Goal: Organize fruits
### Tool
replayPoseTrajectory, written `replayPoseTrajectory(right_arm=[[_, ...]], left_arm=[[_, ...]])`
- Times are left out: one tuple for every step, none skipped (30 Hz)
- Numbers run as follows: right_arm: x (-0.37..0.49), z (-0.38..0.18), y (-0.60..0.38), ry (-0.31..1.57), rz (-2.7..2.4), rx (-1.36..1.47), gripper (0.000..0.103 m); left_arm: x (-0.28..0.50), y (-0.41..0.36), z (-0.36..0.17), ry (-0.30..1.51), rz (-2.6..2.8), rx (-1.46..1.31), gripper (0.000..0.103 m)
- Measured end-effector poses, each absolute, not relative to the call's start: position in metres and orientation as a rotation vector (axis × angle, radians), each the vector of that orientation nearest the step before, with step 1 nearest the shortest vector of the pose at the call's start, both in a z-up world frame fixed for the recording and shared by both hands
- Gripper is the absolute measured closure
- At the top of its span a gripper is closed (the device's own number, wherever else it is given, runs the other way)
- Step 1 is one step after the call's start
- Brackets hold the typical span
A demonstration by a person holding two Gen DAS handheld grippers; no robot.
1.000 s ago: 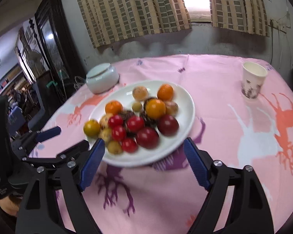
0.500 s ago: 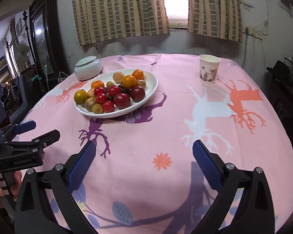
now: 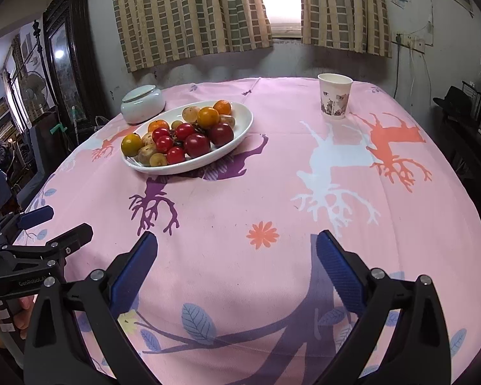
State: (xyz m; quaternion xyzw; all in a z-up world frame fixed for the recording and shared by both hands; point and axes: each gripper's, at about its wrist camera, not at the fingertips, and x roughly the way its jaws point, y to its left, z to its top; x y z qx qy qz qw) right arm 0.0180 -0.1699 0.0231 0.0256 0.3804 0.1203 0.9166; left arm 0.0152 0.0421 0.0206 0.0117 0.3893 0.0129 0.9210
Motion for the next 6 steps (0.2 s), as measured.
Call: replayPoseTrajectory(right_arm=[[0.0178, 0.0217, -0.1697, 0.794, 0.246, 0.053, 0.003], [0.0174, 0.0208, -0.1703, 0.8, 0.248, 0.052, 0.003], [0.0162, 0.0198, -0.1698, 0.805, 0.247, 0.047, 0.002], [0.0146, 0.0189, -0.1695, 0.805, 0.238, 0.04, 0.001], [0.0136, 0.018, -0.1691, 0.808, 0.23, 0.033, 0.001], [0.0122, 0.0167, -0.1684, 0.812, 0.225, 0.024, 0.001]], left_arm=[[0.0141, 0.0414, 0.0201, 0.792, 0.035, 0.033, 0.002], [0.0128, 0.0405, 0.0197, 0.785, 0.045, 0.044, 0.002], [0.0115, 0.0397, 0.019, 0.779, 0.05, 0.05, 0.002], [0.0105, 0.0398, 0.0185, 0.776, 0.051, 0.052, 0.002], [0.0097, 0.0397, 0.0173, 0.778, 0.043, 0.046, 0.002], [0.0097, 0.0403, 0.0162, 0.782, 0.035, 0.04, 0.002]])
